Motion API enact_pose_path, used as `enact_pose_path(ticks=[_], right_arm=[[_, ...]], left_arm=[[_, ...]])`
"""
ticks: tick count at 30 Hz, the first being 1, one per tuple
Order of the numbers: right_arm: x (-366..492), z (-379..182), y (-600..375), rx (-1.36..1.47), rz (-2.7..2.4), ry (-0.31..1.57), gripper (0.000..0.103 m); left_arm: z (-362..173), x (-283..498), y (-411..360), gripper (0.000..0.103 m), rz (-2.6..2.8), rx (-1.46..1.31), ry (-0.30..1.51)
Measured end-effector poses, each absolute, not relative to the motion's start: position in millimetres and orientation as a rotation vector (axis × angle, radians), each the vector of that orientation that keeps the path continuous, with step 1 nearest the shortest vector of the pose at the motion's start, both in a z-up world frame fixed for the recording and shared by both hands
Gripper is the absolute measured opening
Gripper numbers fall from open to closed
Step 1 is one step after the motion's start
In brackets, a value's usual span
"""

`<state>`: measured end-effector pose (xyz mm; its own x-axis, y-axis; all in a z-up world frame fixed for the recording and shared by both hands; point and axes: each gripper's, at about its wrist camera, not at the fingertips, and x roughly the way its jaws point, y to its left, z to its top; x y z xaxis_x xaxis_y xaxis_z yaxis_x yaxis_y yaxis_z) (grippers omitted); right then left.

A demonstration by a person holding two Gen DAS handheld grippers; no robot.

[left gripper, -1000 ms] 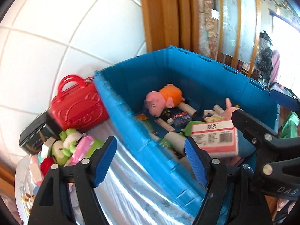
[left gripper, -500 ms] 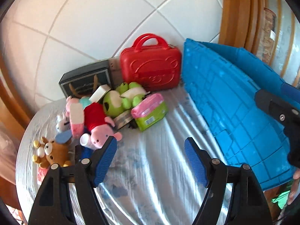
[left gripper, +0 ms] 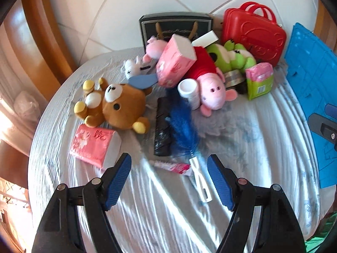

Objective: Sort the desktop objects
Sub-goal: 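Return both tools from the bin to the bed, then grasp the black wrapped roll with the left tool while the right tool grasps the blue bristle brush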

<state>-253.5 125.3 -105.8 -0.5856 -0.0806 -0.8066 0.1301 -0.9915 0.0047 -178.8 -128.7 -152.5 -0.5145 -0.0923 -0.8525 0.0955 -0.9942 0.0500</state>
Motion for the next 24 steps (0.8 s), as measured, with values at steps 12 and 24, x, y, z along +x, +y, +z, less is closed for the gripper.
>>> enact_pose_path(ticks=[12,24], right_arm=[[-284.3,-182.2,34.5,1.529,-2.523,0.147,0.083],[-322.3,-225.7,7.9,1.638,-2.421,0.138,0.067]], left_arm=[[-231.7,-184.6,-187.1,0.068,-2.556,1.653,0.115],[-254.7,-227.7,-184.3,0.06,-2.573,1.731,0.122]])
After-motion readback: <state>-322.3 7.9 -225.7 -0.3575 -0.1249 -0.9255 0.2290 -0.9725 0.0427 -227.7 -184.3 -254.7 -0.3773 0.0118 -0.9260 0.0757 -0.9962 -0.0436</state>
